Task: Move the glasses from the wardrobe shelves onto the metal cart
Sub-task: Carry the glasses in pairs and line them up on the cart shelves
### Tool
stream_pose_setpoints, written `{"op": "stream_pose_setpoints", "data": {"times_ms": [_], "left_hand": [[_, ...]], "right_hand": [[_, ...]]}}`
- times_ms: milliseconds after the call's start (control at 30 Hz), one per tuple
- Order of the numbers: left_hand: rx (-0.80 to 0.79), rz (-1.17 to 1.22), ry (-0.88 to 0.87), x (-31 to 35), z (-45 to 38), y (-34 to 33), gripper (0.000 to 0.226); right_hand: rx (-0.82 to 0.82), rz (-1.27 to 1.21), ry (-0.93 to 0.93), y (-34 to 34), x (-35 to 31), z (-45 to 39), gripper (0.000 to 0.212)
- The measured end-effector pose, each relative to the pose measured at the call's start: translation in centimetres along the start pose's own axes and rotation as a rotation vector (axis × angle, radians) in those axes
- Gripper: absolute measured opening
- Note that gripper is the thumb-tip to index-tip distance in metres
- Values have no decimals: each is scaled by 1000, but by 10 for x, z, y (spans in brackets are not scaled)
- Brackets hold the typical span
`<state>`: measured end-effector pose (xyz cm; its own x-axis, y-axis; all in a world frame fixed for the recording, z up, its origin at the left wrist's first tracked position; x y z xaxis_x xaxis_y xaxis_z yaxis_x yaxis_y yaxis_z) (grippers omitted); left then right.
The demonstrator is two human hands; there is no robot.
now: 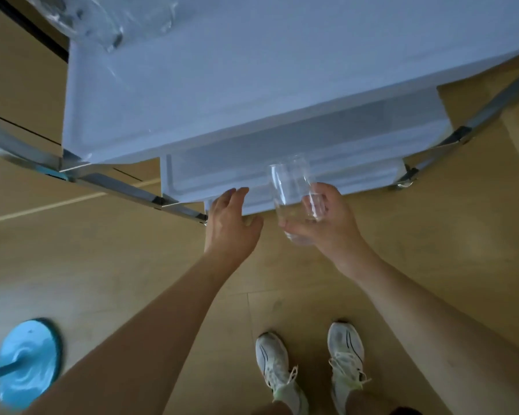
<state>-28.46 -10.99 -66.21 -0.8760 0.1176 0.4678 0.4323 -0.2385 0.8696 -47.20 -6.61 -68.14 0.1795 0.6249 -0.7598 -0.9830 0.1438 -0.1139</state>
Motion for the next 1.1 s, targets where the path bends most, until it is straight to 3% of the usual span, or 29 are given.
{"op": "stream_pose_setpoints", "data": {"times_ms": [200,367,567,667,900,1100], "left_hand": [[100,-82,-131,-35,-47,-28,59],[279,-117,-195,-71,-93,-26,54],[435,-219,-230,-118,-146,-14,48],[411,-250,-194,-142,-158,-18,51],[271,-265,-103,-167,-159,-18,56],[322,-331,-139,-181,-165,-7,47]], "right_hand": [[50,91,110,-12,11,-62,86],[38,116,296,-33,-10,-109,76],[14,147,536,-61,-28,-161,85],[25,129,621,-76,-28,-183,75],[49,101,622,-104,-31,-212,84],[-1,174,678,-133,-44,-235,89]]}}
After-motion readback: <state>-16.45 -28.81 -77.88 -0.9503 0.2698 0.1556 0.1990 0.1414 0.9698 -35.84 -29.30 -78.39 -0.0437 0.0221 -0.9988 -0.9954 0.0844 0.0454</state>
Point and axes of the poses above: each hand's wrist, its own z-axis away from the middle knuckle, its own y-axis out of the back of the hand, x = y × z, the point moved 7 cm from there along -z, towards the middle knuckle, and after that the axes turned 12 degrees about -y, right-handed, at the moved point
